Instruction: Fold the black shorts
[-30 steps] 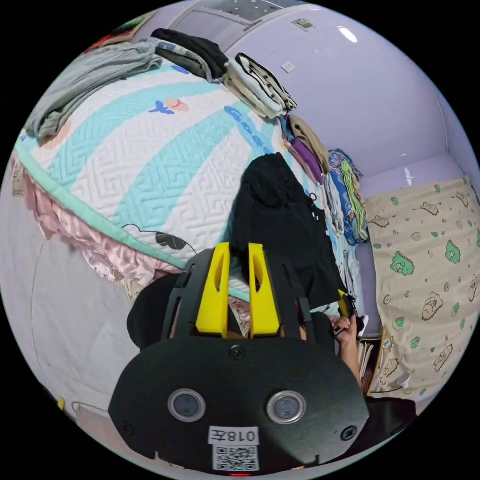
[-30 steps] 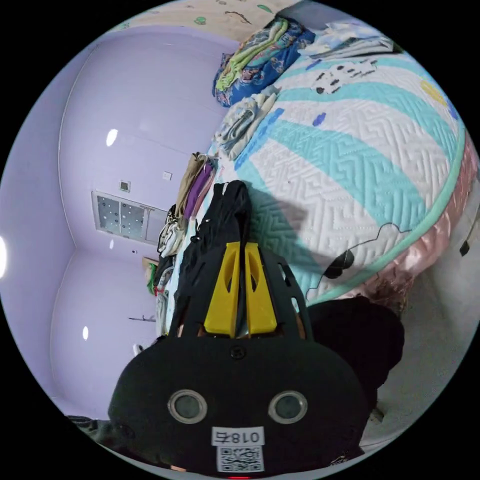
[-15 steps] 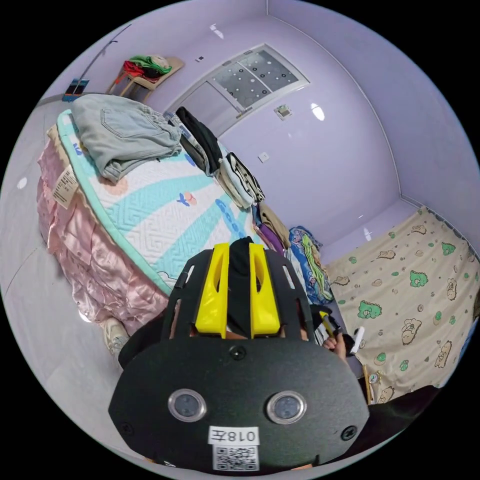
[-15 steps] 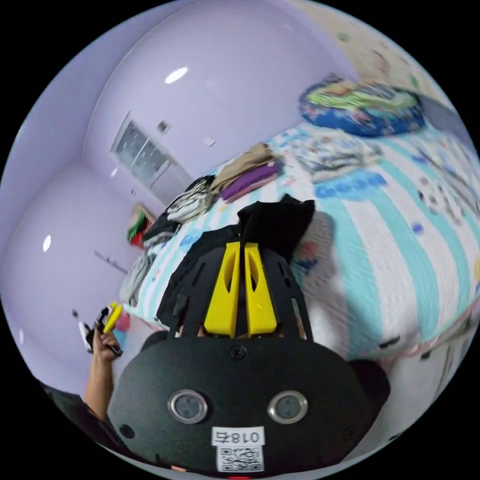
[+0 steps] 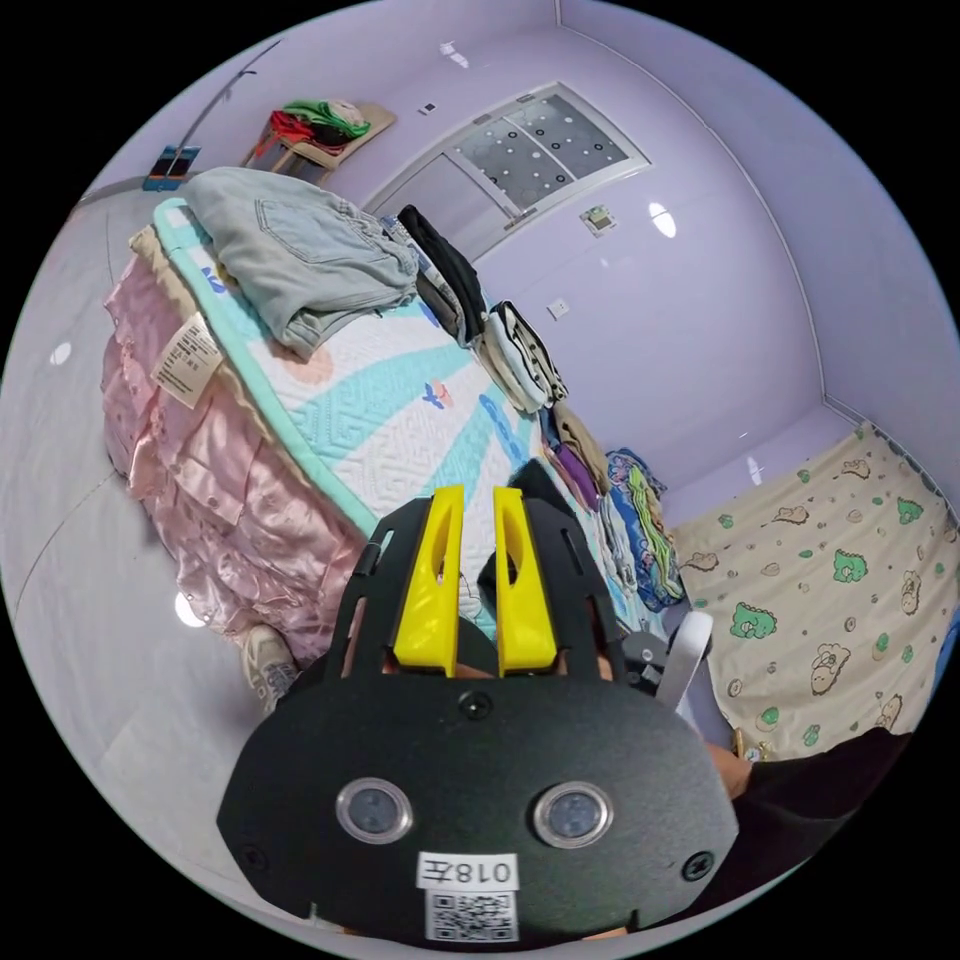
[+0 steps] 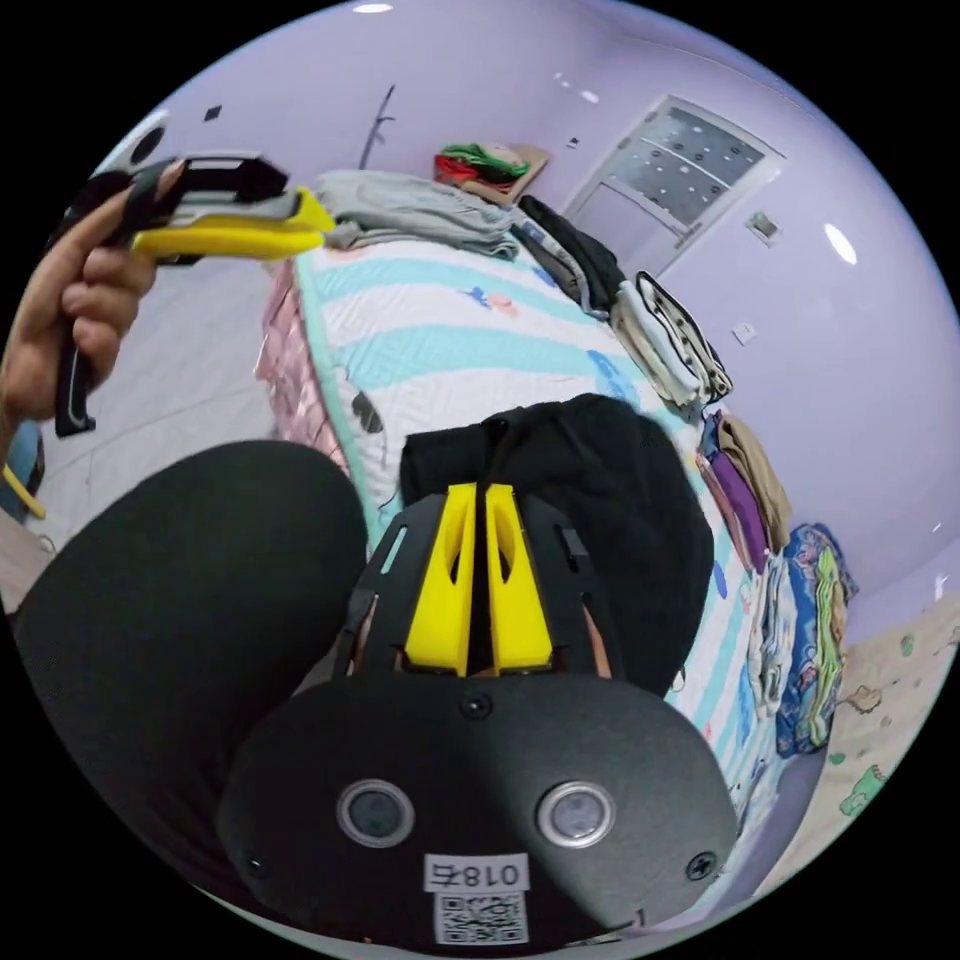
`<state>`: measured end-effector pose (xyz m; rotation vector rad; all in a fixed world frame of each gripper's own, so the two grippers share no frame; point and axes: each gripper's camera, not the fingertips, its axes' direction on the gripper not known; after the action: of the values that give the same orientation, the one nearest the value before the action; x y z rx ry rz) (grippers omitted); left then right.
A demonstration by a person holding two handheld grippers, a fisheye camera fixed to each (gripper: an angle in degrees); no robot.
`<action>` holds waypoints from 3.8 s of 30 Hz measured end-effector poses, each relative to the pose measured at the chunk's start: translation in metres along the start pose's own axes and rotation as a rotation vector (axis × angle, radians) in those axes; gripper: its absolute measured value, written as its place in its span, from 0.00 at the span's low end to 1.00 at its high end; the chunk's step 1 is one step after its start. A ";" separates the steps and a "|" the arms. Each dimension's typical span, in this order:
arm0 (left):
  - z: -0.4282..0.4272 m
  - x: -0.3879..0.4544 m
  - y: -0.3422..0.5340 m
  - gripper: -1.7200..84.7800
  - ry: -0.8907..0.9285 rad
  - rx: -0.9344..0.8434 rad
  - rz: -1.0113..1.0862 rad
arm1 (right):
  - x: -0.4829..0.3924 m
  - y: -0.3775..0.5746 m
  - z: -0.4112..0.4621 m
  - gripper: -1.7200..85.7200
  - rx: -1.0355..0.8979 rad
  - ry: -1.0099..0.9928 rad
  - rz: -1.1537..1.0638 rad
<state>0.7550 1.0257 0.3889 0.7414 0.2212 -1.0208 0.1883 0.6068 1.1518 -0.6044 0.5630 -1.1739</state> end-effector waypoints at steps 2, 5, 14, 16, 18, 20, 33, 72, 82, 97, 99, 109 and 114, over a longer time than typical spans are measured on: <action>0.005 -0.002 0.004 0.09 0.010 -0.007 -0.011 | -0.012 -0.003 0.002 0.05 -0.003 0.031 -0.028; 0.020 -0.003 0.012 0.09 0.041 -0.024 -0.030 | -0.014 -0.011 -0.002 0.08 0.004 0.017 -0.052; 0.064 0.040 -0.005 0.10 0.069 -0.105 0.116 | 0.061 0.033 -0.055 0.10 0.153 -0.273 0.086; 0.087 0.053 -0.021 0.10 0.076 -0.159 0.173 | 0.125 0.062 -0.053 0.10 0.167 -0.285 0.312; 0.127 0.073 -0.043 0.12 0.082 -0.253 0.255 | 0.183 0.086 -0.044 0.11 0.178 -0.319 0.516; 0.160 0.087 -0.059 0.13 0.062 -0.325 0.305 | 0.239 0.110 -0.030 0.12 0.181 -0.382 0.695; 0.342 0.114 -0.122 0.17 0.041 -0.746 0.364 | 0.409 0.233 0.112 0.14 0.134 -1.035 1.197; 0.378 0.059 -0.172 0.02 0.438 -0.856 0.074 | 0.490 0.232 0.131 0.07 0.047 -1.293 1.083; 0.319 0.143 -0.206 0.02 0.555 -0.780 0.294 | 0.523 0.211 0.030 0.01 0.286 -1.204 0.962; 0.244 0.289 -0.189 0.03 0.646 -0.543 0.845 | 0.526 0.244 -0.077 0.01 0.415 -0.927 0.727; 0.255 0.252 -0.144 0.03 0.645 -0.707 0.807 | 0.492 0.275 -0.052 0.01 0.315 -0.996 0.778; 0.290 0.194 -0.091 0.02 0.464 -1.143 0.444 | 0.420 0.341 0.005 0.02 0.114 -1.143 1.058; 0.288 0.193 -0.089 0.04 0.408 -1.255 0.390 | 0.418 0.345 0.007 0.04 0.051 -1.162 1.063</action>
<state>0.7354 0.6765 0.4657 -0.1850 0.9239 -0.2057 0.5438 0.3016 0.8788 -0.6875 -0.1880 0.2450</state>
